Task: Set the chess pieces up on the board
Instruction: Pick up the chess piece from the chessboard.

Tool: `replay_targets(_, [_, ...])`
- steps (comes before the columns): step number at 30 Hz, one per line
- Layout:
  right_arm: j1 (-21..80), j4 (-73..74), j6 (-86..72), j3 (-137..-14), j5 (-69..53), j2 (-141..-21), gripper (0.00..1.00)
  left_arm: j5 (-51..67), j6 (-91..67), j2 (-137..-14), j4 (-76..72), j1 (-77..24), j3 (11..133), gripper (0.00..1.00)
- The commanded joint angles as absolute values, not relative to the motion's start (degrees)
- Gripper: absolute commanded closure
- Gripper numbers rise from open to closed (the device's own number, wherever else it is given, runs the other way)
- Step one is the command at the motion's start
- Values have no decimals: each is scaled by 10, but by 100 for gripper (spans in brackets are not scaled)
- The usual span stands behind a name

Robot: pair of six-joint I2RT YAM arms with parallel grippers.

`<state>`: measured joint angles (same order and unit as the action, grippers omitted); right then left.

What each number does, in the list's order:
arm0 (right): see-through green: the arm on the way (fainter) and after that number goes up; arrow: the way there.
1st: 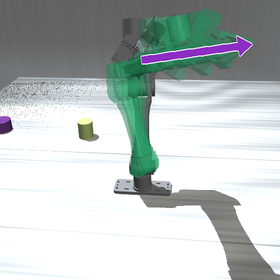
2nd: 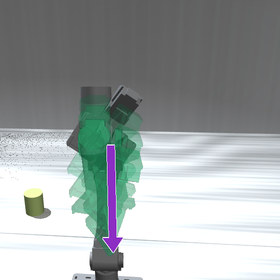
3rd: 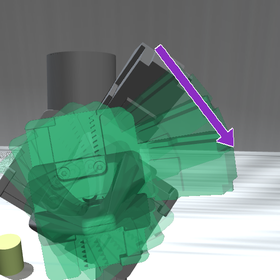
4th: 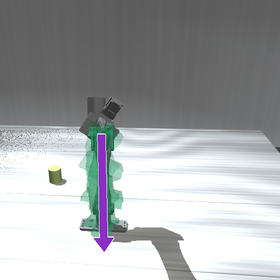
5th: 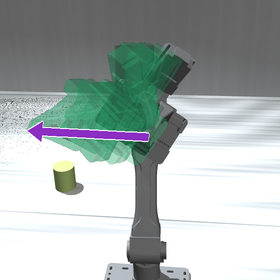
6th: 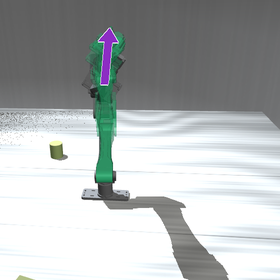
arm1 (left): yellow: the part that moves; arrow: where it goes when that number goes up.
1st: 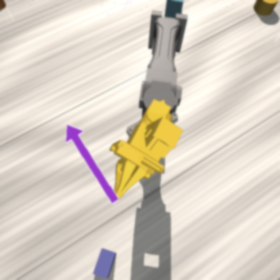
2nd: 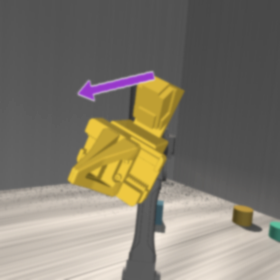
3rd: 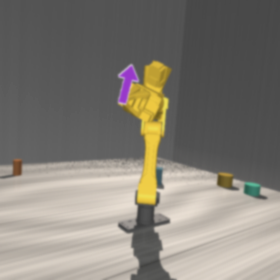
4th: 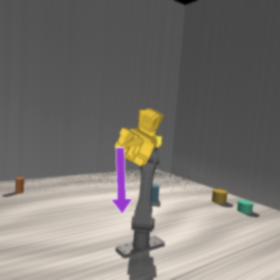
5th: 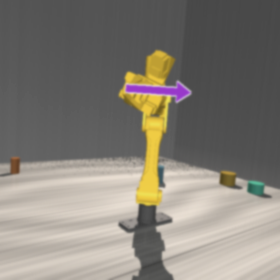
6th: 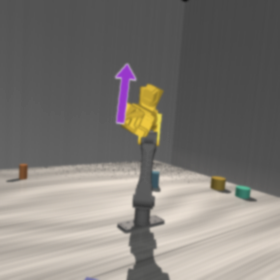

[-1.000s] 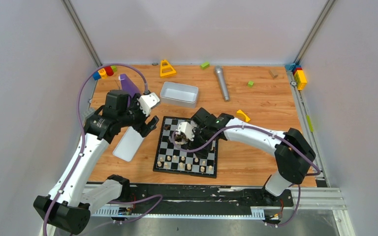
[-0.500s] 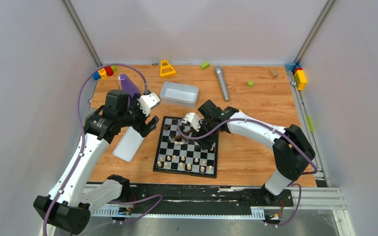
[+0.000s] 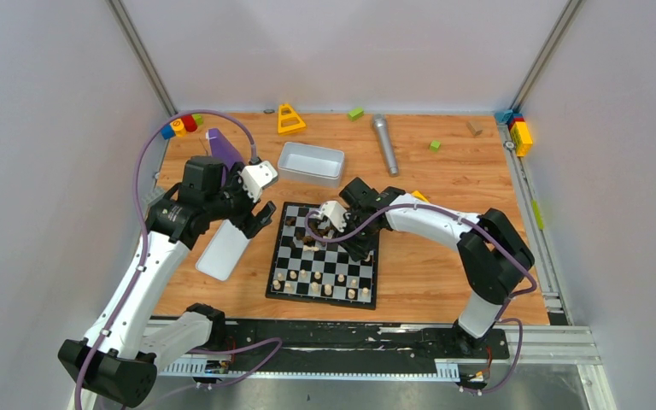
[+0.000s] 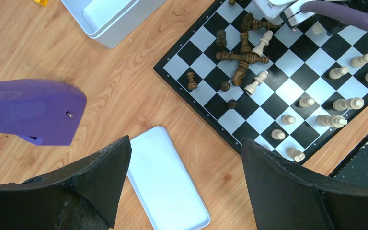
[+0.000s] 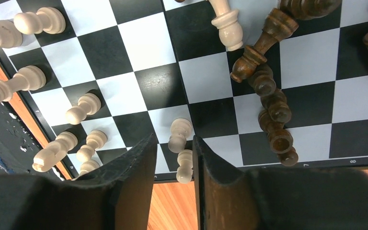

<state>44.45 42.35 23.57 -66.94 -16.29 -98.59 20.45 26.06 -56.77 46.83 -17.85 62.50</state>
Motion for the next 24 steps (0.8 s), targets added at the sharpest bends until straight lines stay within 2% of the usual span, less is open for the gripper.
replay_targets(1, [442, 407, 232, -692, -161, -997, 68, 207, 266, -563, 450, -175, 624, 8])
replay_targets(16, [446, 413, 235, -705, -197, -1001, 95, 201, 262, -557, 449, -175, 621, 8])
replay_targets(24, [483, 415, 226, -727, -210, -994, 98, 164, 231, -554, 419, -172, 623, 8])
